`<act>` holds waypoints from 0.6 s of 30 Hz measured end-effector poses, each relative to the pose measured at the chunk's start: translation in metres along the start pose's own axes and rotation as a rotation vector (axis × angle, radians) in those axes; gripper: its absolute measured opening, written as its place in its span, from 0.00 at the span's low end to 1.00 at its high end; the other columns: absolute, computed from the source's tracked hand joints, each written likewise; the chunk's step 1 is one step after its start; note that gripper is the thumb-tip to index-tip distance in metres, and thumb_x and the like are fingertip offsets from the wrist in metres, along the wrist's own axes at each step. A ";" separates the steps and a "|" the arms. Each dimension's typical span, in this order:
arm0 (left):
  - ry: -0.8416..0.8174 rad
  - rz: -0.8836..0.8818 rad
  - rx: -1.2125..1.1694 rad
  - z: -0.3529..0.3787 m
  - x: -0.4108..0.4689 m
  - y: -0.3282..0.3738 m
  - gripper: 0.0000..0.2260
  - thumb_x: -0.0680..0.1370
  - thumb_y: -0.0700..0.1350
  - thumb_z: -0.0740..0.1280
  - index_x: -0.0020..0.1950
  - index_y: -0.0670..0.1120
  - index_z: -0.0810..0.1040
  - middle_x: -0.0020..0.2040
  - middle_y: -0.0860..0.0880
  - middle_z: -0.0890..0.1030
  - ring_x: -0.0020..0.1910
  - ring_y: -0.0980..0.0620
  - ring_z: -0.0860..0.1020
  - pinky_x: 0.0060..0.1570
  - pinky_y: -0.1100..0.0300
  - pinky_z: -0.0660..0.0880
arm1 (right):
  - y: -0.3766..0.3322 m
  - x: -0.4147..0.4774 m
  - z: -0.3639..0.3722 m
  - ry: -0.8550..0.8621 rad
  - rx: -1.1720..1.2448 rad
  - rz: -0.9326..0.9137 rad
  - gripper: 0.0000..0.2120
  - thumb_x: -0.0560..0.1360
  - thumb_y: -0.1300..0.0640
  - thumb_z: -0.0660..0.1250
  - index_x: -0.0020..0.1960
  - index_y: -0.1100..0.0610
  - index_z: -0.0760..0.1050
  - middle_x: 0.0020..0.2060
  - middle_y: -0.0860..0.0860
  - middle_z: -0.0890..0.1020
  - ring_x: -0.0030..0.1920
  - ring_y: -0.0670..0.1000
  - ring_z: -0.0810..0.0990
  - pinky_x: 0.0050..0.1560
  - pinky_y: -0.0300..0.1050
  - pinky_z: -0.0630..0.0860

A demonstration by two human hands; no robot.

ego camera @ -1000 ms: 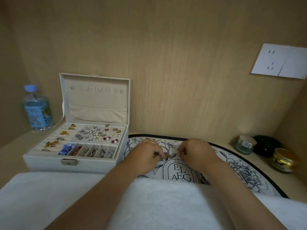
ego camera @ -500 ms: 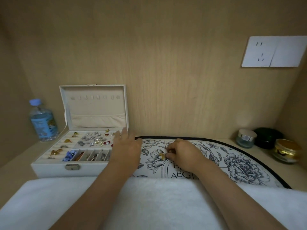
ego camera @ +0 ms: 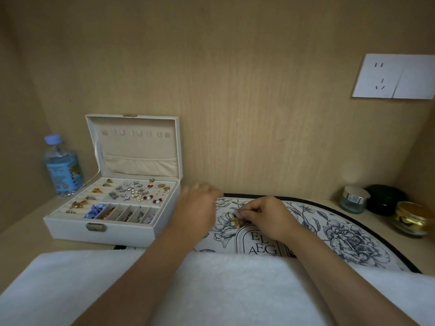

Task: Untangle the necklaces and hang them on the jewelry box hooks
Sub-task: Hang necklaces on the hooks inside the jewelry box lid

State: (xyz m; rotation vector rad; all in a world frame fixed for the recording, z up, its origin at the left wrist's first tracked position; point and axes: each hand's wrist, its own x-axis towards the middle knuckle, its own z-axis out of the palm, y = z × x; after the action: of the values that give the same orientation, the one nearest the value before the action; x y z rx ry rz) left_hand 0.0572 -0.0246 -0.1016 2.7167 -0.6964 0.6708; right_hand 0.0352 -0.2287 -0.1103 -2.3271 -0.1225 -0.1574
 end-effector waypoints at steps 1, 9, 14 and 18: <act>-0.022 -0.008 -0.127 0.006 0.000 0.008 0.15 0.79 0.42 0.64 0.65 0.53 0.79 0.62 0.52 0.79 0.62 0.51 0.72 0.65 0.54 0.66 | 0.000 0.000 -0.001 0.024 0.044 0.011 0.04 0.77 0.54 0.72 0.46 0.50 0.87 0.42 0.41 0.87 0.46 0.38 0.83 0.53 0.36 0.77; -0.209 0.023 -0.323 0.028 0.002 0.017 0.05 0.77 0.50 0.70 0.50 0.54 0.85 0.47 0.56 0.79 0.53 0.54 0.74 0.55 0.53 0.74 | -0.008 0.000 -0.008 0.138 0.408 0.146 0.04 0.78 0.60 0.71 0.48 0.59 0.84 0.35 0.51 0.84 0.28 0.43 0.78 0.31 0.34 0.74; -0.226 -0.008 -0.334 0.023 0.002 0.005 0.05 0.79 0.46 0.66 0.47 0.50 0.81 0.41 0.57 0.78 0.42 0.57 0.76 0.47 0.52 0.77 | -0.014 -0.001 -0.011 0.076 0.563 0.193 0.05 0.79 0.60 0.68 0.51 0.59 0.83 0.35 0.52 0.83 0.32 0.46 0.79 0.34 0.41 0.73; -0.277 -0.066 -0.378 0.010 0.002 -0.008 0.06 0.81 0.44 0.61 0.46 0.51 0.74 0.39 0.53 0.81 0.39 0.53 0.79 0.44 0.52 0.78 | -0.014 -0.002 -0.014 0.089 0.481 0.195 0.04 0.79 0.61 0.68 0.50 0.59 0.82 0.35 0.51 0.82 0.31 0.47 0.78 0.31 0.39 0.73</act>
State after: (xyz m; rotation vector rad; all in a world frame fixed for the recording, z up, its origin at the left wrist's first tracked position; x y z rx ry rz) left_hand 0.0664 -0.0220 -0.1109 2.4830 -0.7080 0.1266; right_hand 0.0303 -0.2292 -0.0910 -1.8363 0.1029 -0.1180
